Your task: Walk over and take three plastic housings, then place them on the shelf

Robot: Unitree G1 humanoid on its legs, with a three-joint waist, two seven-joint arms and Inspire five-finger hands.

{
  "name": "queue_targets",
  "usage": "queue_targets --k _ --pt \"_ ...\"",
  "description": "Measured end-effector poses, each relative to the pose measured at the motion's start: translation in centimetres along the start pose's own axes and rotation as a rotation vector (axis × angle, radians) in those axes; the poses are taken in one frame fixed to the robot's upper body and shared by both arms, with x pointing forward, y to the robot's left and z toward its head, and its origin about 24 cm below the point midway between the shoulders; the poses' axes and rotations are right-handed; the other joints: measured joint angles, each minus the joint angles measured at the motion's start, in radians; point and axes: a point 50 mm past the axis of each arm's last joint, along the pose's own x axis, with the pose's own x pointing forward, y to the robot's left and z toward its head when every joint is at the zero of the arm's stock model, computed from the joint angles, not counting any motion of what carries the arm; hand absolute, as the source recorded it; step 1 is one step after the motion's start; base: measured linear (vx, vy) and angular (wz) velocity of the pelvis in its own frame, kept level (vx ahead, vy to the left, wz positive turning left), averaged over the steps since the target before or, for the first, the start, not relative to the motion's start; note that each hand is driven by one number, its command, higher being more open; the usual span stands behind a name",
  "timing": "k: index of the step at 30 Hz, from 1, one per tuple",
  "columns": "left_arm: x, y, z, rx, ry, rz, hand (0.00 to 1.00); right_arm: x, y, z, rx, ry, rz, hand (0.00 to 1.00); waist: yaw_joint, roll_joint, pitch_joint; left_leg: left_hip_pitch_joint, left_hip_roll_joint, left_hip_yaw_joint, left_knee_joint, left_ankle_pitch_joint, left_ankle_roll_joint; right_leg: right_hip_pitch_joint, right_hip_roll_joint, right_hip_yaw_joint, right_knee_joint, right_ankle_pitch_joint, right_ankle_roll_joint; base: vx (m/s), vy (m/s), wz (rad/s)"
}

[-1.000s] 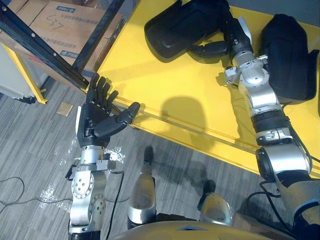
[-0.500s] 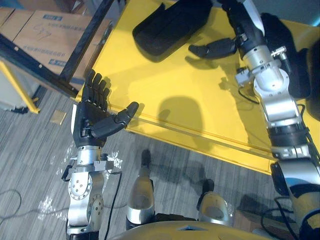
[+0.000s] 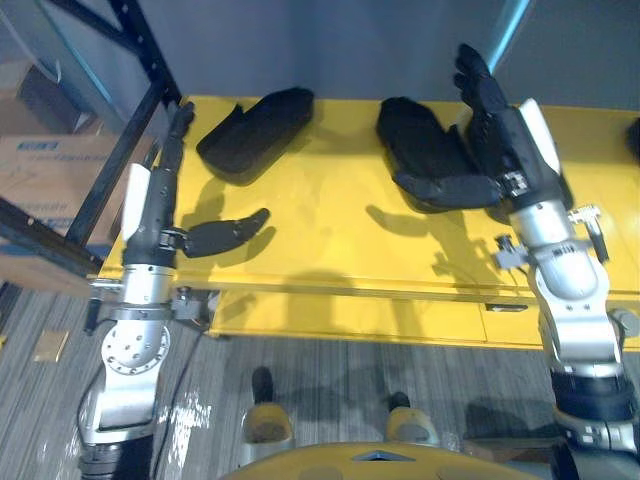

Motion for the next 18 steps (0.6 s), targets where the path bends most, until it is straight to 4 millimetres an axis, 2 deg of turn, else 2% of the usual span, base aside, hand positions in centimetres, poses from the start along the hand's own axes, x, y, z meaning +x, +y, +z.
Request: queue_targets --k 2,6,14,18 --pt "0.3 0.6 -1.3 0.102 0.050 0.023 1.00 -1.9 -1.0 -0.7 -0.011 0.043 -0.065 1.00 -0.025 0.009 -0.019 0.014 0.002 0.028 0.000 -0.010 -0.008 -0.006 0.001 0.027 -0.005 0.003 -0.005 -0.02 -0.007 -0.39" --pt "0.0 1.7 -3.7 0.212 0.163 0.035 1.00 -4.2 -2.7 -1.2 0.036 0.058 -0.196 1.00 -0.059 0.021 -0.036 0.041 0.017 0.074 0.000 -0.020 -0.017 -0.012 0.016 0.065 -0.021 0.013 -0.012 -0.01 -0.021 -0.36" --pt "-1.0 2.6 -7.9 0.418 0.353 -0.085 1.00 -5.7 -3.1 -1.5 0.113 0.073 -0.231 1.00 -0.090 0.039 -0.075 0.059 0.029 0.132 0.001 -0.023 -0.018 -0.032 0.031 0.118 -0.037 0.031 -0.013 0.02 -0.027 -0.22" --pt "-1.3 3.2 -9.5 0.469 0.422 -0.199 1.00 -6.7 -2.6 -2.0 0.166 0.114 -0.234 1.00 -0.102 0.061 -0.088 0.059 0.028 0.153 0.003 -0.029 -0.020 -0.046 0.031 0.136 -0.038 0.034 -0.007 0.02 -0.014 -0.11"
